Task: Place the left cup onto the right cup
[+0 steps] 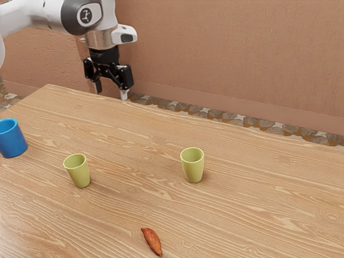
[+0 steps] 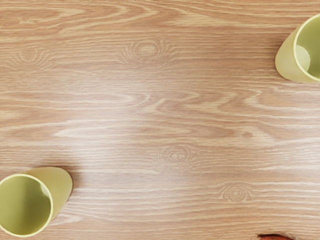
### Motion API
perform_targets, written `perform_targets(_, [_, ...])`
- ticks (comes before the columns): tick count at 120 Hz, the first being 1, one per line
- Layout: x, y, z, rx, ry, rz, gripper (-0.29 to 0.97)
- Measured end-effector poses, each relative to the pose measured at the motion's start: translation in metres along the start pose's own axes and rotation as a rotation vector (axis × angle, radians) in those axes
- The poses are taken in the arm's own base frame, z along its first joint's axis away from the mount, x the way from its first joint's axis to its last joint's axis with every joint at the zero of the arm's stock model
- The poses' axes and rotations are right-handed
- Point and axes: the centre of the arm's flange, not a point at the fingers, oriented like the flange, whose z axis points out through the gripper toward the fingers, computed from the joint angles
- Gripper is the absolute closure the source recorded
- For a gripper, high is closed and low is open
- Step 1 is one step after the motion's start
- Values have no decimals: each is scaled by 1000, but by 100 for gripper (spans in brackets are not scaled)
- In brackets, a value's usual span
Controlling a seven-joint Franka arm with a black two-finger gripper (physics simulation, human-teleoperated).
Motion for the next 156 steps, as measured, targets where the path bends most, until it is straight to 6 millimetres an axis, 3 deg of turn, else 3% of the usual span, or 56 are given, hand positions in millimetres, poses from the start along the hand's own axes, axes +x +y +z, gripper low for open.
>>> perform_targets(41, [4, 1, 8, -1, 8, 2, 0])
perform_targets(133, [1, -19, 106, -24, -30, -38, 0])
perform_targets(156, [-12, -30, 122, -32, -26, -60, 0])
